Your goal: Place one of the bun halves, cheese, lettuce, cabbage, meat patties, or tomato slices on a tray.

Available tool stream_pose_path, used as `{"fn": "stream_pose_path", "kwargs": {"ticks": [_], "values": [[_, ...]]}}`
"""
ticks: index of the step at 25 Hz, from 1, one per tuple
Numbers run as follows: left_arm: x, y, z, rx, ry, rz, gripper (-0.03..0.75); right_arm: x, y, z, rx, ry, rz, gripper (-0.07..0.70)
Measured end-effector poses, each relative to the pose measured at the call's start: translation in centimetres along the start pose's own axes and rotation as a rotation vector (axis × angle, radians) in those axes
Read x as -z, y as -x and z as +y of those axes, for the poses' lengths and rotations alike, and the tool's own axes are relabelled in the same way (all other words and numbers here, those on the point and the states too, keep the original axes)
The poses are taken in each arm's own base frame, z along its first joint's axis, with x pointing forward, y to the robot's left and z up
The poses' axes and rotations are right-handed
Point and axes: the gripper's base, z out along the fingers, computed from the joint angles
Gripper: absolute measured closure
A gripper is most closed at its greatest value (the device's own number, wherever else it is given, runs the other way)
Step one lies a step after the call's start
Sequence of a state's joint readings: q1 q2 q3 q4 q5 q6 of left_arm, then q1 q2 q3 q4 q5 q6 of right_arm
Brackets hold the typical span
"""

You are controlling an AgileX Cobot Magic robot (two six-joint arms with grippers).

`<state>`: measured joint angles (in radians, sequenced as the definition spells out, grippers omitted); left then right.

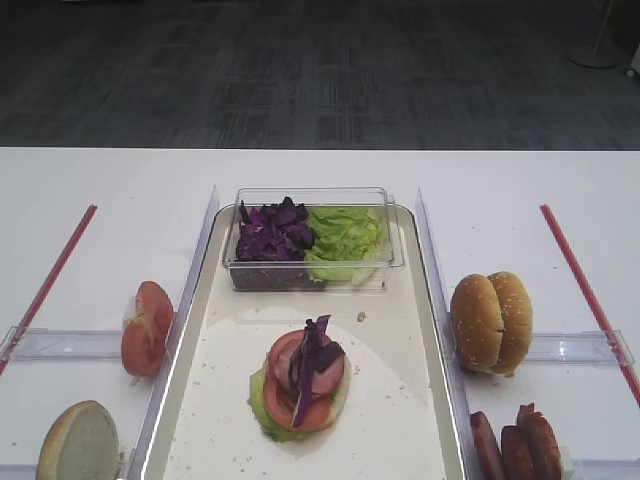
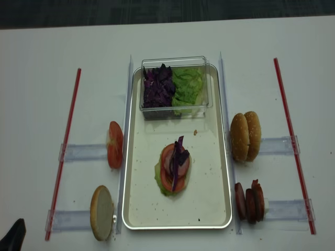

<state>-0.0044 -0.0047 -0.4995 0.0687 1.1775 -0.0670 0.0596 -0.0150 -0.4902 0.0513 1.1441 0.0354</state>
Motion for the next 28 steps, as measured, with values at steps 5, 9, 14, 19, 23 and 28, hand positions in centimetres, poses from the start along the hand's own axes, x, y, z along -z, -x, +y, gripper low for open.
{"fn": "stream_pose_path", "kwargs": {"ticks": [5,9,14,19,23,28], "values": [[0.11,-0.10,0.00,-0.001,-0.002,-0.007,0.095,0.00,0.00,0.00,0.000,0.000,0.000,-0.061],[0.11,-0.14,-0.02,-0.004,-0.003,-0.008,0.094,0.00,0.00,0.00,0.000,0.000,0.000,-0.061],[-0.01,-0.21,-0.02,-0.004,-0.003,-0.003,0.095,0.00,0.00,0.00,0.000,0.000,0.000,-0.061],[-0.05,-0.24,-0.02,-0.004,-0.003,-0.002,0.095,0.00,0.00,0.00,0.000,0.000,0.000,-0.061],[-0.05,-0.24,-0.02,-0.004,-0.003,-0.002,0.095,0.00,0.00,0.00,0.000,0.000,0.000,-0.061],[-0.06,-0.25,-0.02,-0.005,-0.003,-0.001,0.096,0.00,0.00,0.00,0.002,0.000,0.000,-0.061]]}}
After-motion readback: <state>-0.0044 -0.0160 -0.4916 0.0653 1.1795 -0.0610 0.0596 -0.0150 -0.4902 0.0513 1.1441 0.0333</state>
